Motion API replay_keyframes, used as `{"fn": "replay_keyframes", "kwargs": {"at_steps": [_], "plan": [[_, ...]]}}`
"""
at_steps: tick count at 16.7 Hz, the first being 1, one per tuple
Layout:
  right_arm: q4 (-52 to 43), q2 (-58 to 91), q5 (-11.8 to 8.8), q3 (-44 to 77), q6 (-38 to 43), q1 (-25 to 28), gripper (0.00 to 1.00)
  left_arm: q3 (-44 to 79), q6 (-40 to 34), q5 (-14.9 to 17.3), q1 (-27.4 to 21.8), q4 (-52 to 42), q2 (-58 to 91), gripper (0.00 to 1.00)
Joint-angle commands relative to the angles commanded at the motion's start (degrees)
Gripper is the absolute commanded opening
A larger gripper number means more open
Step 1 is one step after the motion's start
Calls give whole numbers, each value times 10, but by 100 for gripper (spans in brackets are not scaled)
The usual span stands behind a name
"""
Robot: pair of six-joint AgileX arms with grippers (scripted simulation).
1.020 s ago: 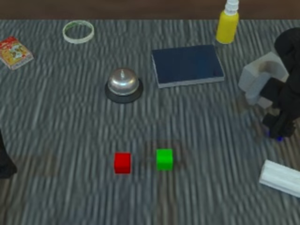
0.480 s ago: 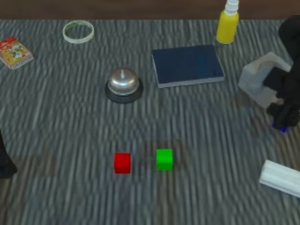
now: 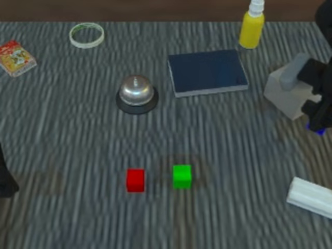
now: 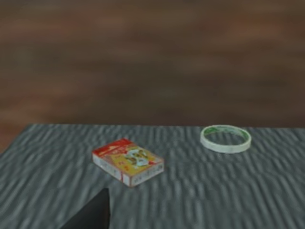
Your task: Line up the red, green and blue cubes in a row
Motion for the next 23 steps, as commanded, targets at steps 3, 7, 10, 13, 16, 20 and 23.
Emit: {"fn": "replay_keyframes", "kwargs": {"at_steps": [3, 7, 10, 13, 16, 20, 23], "plan": [[-3, -3, 0, 1, -8, 22, 0, 0, 0, 0, 0, 0, 0, 100], [-14, -15, 0, -2, -36, 119, 0, 0, 0, 0, 0, 0, 0, 100], [-24, -28, -1, -6, -64, 213, 0, 0, 0, 0, 0, 0, 0, 100], [-29, -41, 0, -10, -83, 273, 0, 0, 0, 0, 0, 0, 0, 100], [-29, -44, 0, -11, -86, 283, 0, 0, 0, 0, 0, 0, 0, 100], [-19, -39, 0, -18, -83, 281, 0, 0, 0, 0, 0, 0, 0, 100], [40, -23, 0, -56, -82, 280, 0, 0, 0, 0, 0, 0, 0, 100]]}}
